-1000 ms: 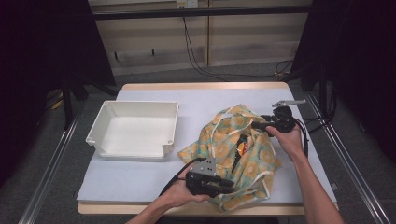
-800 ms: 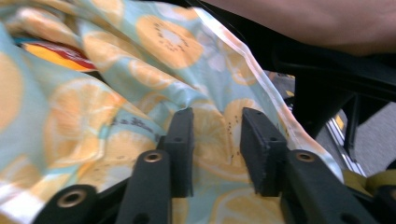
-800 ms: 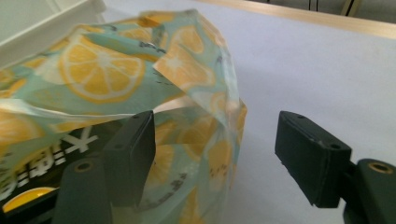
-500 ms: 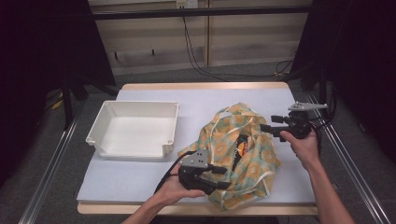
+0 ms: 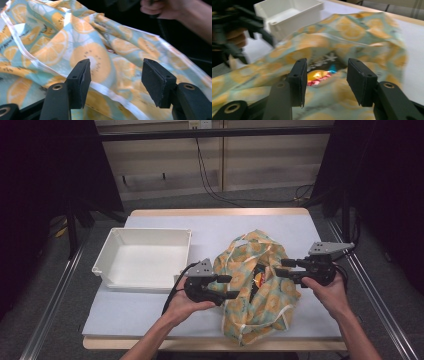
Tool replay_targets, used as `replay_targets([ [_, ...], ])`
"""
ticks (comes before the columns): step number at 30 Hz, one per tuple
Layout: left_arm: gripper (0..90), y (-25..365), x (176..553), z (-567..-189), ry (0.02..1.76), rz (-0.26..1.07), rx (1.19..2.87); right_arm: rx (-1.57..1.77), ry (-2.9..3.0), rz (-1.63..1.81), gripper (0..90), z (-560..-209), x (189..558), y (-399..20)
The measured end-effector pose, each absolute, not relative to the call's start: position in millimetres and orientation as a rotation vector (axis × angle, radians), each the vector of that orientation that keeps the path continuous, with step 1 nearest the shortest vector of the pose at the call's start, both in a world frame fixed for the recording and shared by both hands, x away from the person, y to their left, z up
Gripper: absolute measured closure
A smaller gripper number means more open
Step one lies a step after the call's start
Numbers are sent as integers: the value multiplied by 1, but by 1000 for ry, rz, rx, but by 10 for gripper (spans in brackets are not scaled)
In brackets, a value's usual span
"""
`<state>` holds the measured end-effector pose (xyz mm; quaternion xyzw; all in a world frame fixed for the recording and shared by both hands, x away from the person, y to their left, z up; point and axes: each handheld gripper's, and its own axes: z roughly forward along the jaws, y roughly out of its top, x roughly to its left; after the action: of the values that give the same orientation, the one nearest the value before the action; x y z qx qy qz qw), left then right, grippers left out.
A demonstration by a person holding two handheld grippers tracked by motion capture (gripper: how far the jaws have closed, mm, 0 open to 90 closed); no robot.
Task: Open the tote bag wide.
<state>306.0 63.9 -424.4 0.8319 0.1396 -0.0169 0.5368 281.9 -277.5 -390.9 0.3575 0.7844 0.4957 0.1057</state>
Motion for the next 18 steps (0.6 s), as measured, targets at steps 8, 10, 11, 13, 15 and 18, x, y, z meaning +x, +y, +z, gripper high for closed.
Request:
replay_targets([
  [8, 346, 40, 314, -430, 330, -2, 2025, 952, 2488, 1407, 559, -410, 276, -236],
  [10, 318, 36, 316, -435, 345, 9, 2032, 925, 2526, 1369, 490, -419, 276, -228],
  [11, 298, 34, 317, -437, 346, 15, 2041, 917, 2530, 1362, 467, -422, 276, -227],
  [13, 284, 31, 318, -442, 351, -7, 2045, 909, 2557, 1348, 427, -428, 276, -225],
  [15, 275, 29, 318, -446, 345, 3, 2061, 917, 2556, 1338, 378, -430, 275, -226],
  [18, 264, 27, 318, -450, 340, 20, 2076, 933, 2541, 1306, 332, -433, 272, -230],
])
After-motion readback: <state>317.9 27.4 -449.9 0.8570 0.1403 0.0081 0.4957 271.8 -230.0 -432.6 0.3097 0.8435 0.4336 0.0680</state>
